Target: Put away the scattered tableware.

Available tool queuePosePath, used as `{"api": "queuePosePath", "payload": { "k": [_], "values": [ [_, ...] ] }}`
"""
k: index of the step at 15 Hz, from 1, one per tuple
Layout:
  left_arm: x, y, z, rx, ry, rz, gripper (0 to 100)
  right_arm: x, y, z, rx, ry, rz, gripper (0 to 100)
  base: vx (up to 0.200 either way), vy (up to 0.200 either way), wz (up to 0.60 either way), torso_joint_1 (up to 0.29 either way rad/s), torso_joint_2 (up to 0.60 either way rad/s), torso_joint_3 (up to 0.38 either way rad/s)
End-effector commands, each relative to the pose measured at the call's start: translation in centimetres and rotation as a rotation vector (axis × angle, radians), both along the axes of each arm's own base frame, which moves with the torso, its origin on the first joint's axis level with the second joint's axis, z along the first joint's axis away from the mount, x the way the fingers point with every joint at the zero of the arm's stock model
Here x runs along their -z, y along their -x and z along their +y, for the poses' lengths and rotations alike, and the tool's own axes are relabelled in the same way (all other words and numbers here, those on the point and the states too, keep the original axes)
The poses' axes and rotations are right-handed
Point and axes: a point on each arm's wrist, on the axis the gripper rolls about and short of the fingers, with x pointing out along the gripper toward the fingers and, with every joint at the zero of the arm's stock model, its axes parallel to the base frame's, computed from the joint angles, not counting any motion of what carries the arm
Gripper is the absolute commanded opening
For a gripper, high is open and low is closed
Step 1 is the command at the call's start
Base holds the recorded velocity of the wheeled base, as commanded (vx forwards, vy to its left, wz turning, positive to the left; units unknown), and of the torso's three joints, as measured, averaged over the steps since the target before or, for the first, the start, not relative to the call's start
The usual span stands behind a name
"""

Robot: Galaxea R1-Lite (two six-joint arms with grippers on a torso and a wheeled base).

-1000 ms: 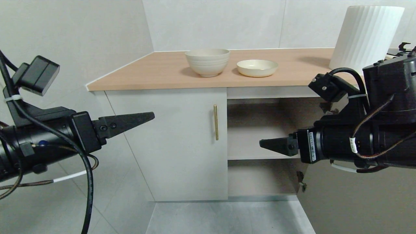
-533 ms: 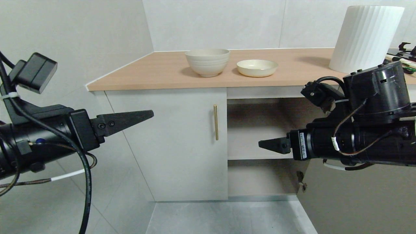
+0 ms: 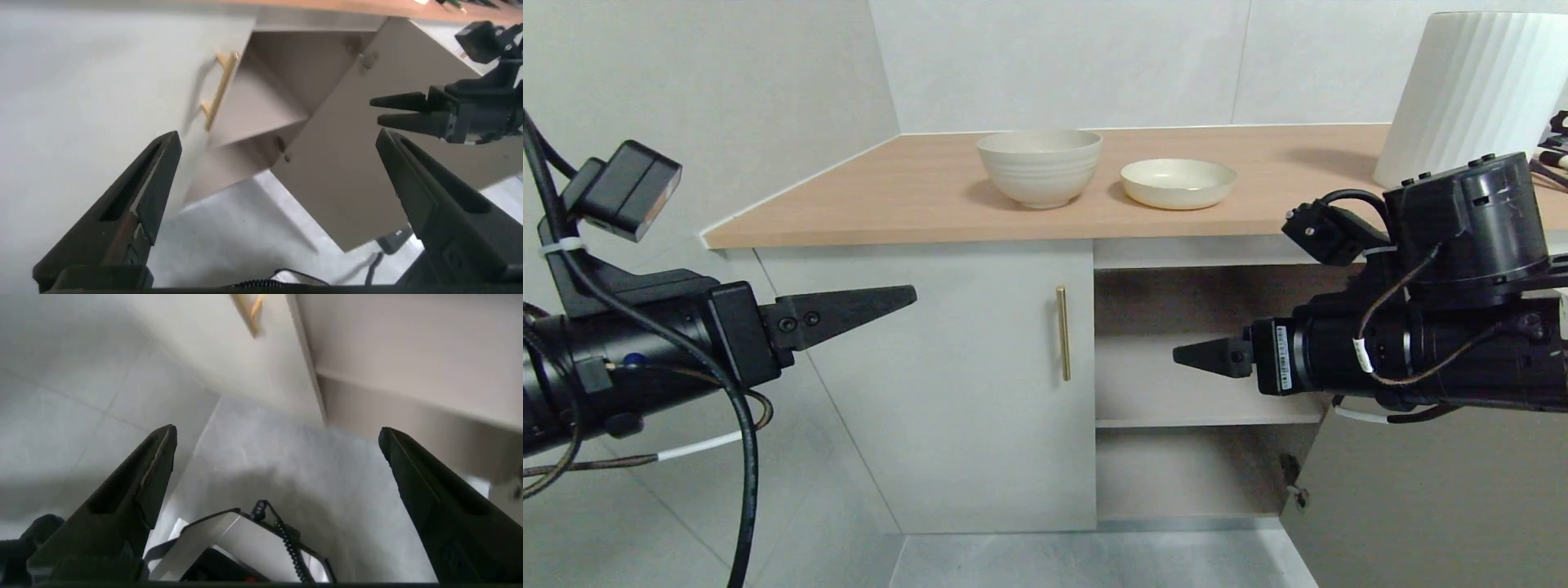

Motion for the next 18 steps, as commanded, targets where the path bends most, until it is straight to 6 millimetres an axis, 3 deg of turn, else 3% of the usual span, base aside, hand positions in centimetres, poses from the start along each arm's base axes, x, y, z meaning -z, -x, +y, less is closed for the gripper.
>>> {"api": "queuePosePath", "payload": {
  "k": [1,4,18],
  "values": [
    [0.12,-0.17,-0.05,0.0,-0.001,0.006,100,0.13,-0.03,-0.05,0.002,0.002,0.005,100,0.2,0.0,0.0,0.002,0.0,0.007],
    [0.14,-0.13,-0.04,0.003,-0.001,0.006,100,0.29,-0.25,-0.31,0.016,0.004,0.009,100,0.2,0.0,0.0,0.002,0.0,0.004],
    [0.41,-0.41,-0.16,0.006,-0.002,0.02,100,0.79,-0.49,-0.21,0.02,0.014,0.007,100,0.0,0.0,0.0,0.001,0.0,-0.003]
  ]
}}
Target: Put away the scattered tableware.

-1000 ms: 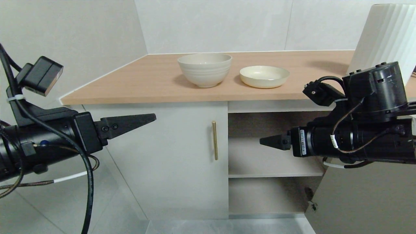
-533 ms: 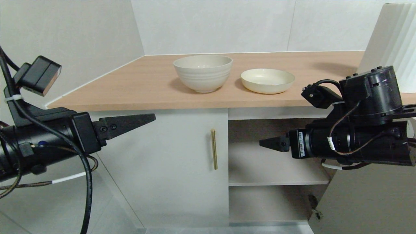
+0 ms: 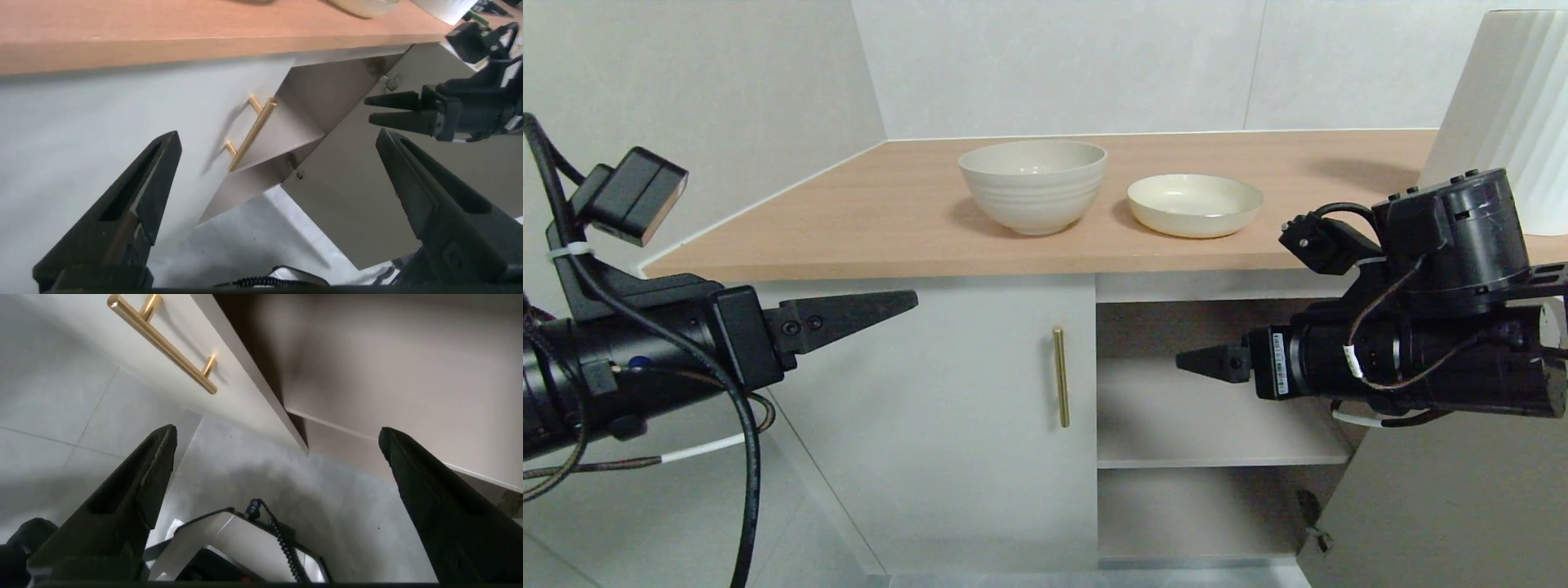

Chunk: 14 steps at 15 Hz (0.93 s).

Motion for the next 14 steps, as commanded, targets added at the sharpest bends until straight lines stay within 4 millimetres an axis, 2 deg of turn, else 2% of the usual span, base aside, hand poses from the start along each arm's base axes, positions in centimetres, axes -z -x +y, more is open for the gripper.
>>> {"api": "queuePosePath", "payload": {
  "k": [1,4,11,14],
  "values": [
    [0.25,-0.37,-0.11,-0.001,-0.003,0.012,100,-0.04,0.01,0.0,0.0,-0.001,-0.002,100,0.0,0.0,0.0,0.036,-0.22,-0.183],
    [0.43,-0.59,-0.17,-0.001,-0.005,0.022,100,0.09,-0.08,0.07,0.0,0.002,0.002,100,0.0,0.0,0.0,0.092,-0.25,-0.282],
    [0.67,-0.89,-0.26,0.0,-0.006,0.033,100,0.09,-0.15,-0.04,0.004,0.003,0.001,100,0.0,0.0,0.0,0.149,-0.51,-0.306],
    [0.41,-0.64,-0.36,0.067,0.066,0.073,100,0.16,-0.47,-0.18,0.014,0.002,0.004,100,0.0,0.0,0.0,0.183,-0.47,-0.286]
  ]
}}
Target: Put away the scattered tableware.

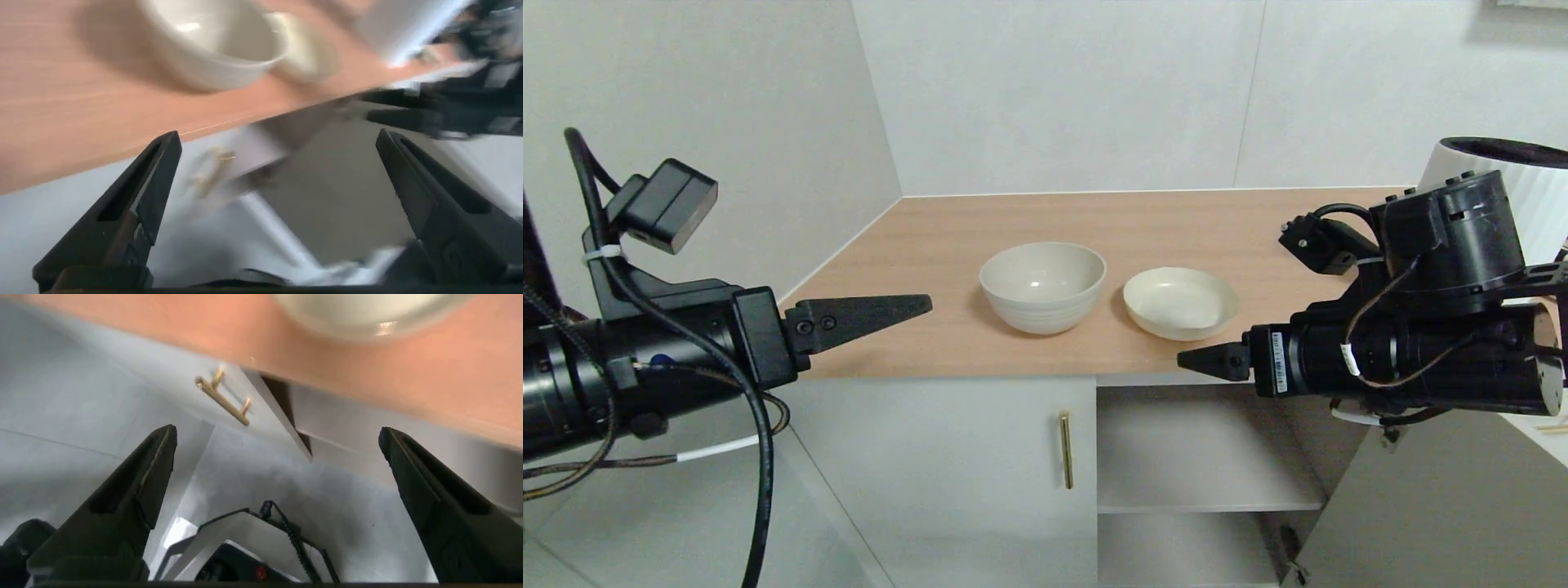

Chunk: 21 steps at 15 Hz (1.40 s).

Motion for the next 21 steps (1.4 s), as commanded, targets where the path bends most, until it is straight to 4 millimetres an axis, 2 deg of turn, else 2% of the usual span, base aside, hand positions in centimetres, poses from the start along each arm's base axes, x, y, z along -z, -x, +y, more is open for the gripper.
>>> {"api": "queuePosePath", "payload": {
  "k": [1,5,7,8,10,12,14,18,19,21],
  "values": [
    [-0.1,0.1,0.0,0.026,0.021,0.009,100,0.0,-0.3,-0.1,0.006,-0.005,-0.006,100,0.0,0.0,0.0,0.193,-0.49,-0.281],
    [-0.5,-0.9,-0.4,0.069,0.028,0.013,100,0.1,-1.2,-0.1,0.012,-0.006,-0.037,100,0.0,0.0,0.0,0.163,-0.4,-0.229],
    [-1.3,-2.9,-0.9,0.066,0.026,0.029,100,0.5,-2.4,-0.1,0.012,0.006,-0.078,100,0.0,0.0,0.0,0.046,-0.1,-0.063],
    [-2.5,-4.3,-0.5,0.036,0.015,0.073,100,0.4,-3.1,0.1,0.024,0.01,-0.077,100,0.0,0.0,0.0,0.0,0.0,0.0],
    [-2.7,-5.4,0.0,-0.004,-0.016,0.2,100,-0.5,-3.6,-0.2,0.048,0.045,-0.009,100,0.0,0.0,0.0,0.0,0.0,0.0],
    [-1.9,-6.1,0.1,-0.041,-0.042,0.262,100,-0.6,-4.3,0.0,0.087,0.041,0.063,100,0.0,0.0,0.0,0.0,0.0,0.0],
    [-0.3,-7.7,-0.7,-0.188,-0.119,0.295,100,-0.2,-6.1,0.5,0.191,0.026,0.119,100,0.0,0.0,0.0,0.0,0.0,0.0],
    [3.0,-9.9,-4.7,-0.324,-0.259,0.332,100,0.6,-6.9,0.5,0.275,0.069,0.099,100,0.0,0.0,0.0,0.0,0.0,0.0],
    [4.7,-11.2,-6.5,-0.393,-0.271,0.329,100,0.7,-7.0,0.6,0.283,0.064,0.086,100,0.0,0.0,0.0,0.0,0.0,0.0],
    [5.8,-12.5,-8.0,-0.469,-0.218,0.291,100,0.7,-7.1,0.5,0.312,0.073,0.068,100,0.0,0.0,0.0,0.0,0.0,0.0]
  ]
}}
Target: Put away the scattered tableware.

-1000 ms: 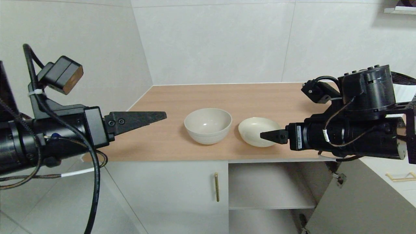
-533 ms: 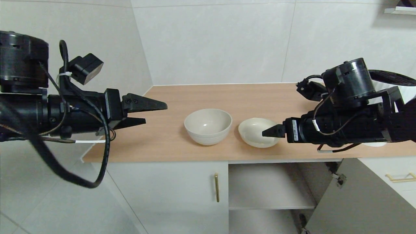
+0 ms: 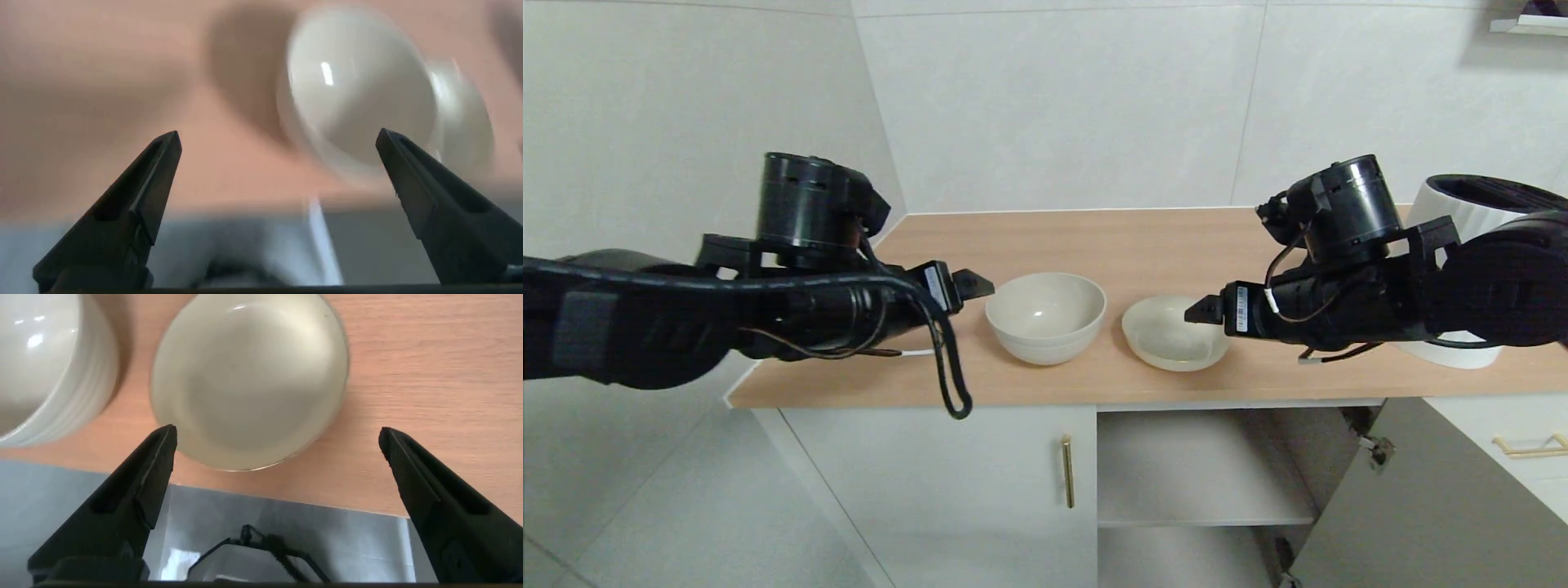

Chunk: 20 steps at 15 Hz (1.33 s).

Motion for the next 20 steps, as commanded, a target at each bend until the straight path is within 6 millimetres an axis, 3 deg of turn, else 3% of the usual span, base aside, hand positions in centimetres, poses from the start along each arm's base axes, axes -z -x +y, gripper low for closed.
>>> {"api": "queuePosePath", "payload": {
  "k": [1,6,11,12,20],
  "values": [
    [2.8,-1.3,-1.9,0.005,-0.011,0.045,100,0.3,-0.1,0.1,0.007,0.006,0.004,100,0.0,0.0,0.0,0.0,0.0,0.0],
    [4.1,-1.9,-2.6,0.002,0.018,0.08,100,0.5,-0.1,0.0,0.005,0.013,0.011,100,0.0,0.0,0.0,0.0,0.0,0.0],
    [3.9,-2.1,-2.7,0.0,0.038,0.064,100,0.6,0.0,0.0,0.011,0.018,0.012,100,0.0,0.0,0.0,0.0,0.0,0.0],
    [3.9,-2.0,-2.7,0.0,0.038,0.064,0,0.5,0.0,-0.1,0.011,0.017,0.011,100,0.0,0.0,0.0,0.0,0.0,0.0],
    [3.1,-1.6,-2.5,-0.001,0.047,0.045,0,0.5,0.1,0.0,0.029,0.029,0.002,100,0.0,0.0,0.0,0.0,0.0,0.0]
  ]
}}
